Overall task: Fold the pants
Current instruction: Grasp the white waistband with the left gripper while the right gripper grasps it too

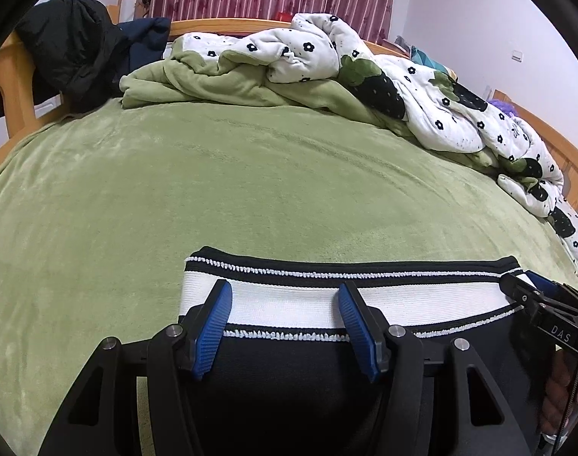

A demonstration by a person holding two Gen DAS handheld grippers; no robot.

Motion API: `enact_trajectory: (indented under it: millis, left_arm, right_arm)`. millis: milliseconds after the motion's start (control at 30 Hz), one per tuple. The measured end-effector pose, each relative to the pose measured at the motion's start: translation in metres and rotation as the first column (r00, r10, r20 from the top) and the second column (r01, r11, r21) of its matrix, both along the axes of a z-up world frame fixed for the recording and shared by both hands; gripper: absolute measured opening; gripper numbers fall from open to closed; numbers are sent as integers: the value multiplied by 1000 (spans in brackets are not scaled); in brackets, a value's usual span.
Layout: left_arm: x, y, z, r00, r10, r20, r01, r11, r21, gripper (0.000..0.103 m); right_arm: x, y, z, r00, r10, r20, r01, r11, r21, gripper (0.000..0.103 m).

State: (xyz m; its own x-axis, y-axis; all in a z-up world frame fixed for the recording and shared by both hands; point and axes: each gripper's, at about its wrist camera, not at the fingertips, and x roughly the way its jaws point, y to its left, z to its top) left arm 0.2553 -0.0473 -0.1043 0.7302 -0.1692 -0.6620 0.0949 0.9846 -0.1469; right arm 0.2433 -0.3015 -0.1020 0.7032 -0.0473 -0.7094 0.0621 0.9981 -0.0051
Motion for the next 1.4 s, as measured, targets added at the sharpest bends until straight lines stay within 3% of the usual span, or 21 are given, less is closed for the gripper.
enact_trajectory:
  millis: [867,1400]
  left_arm:
    - [0,2,-2,1000,1,-2,-1,1000,-21,58]
    - [2,-4,-6,1000,-19,-24,19,999,29,64]
  right_arm:
    - [-3,0,1,1000,-7,13,7,1000,-13,69]
    - [-1,1,3,1000,-9,6,9,1000,-27,72]
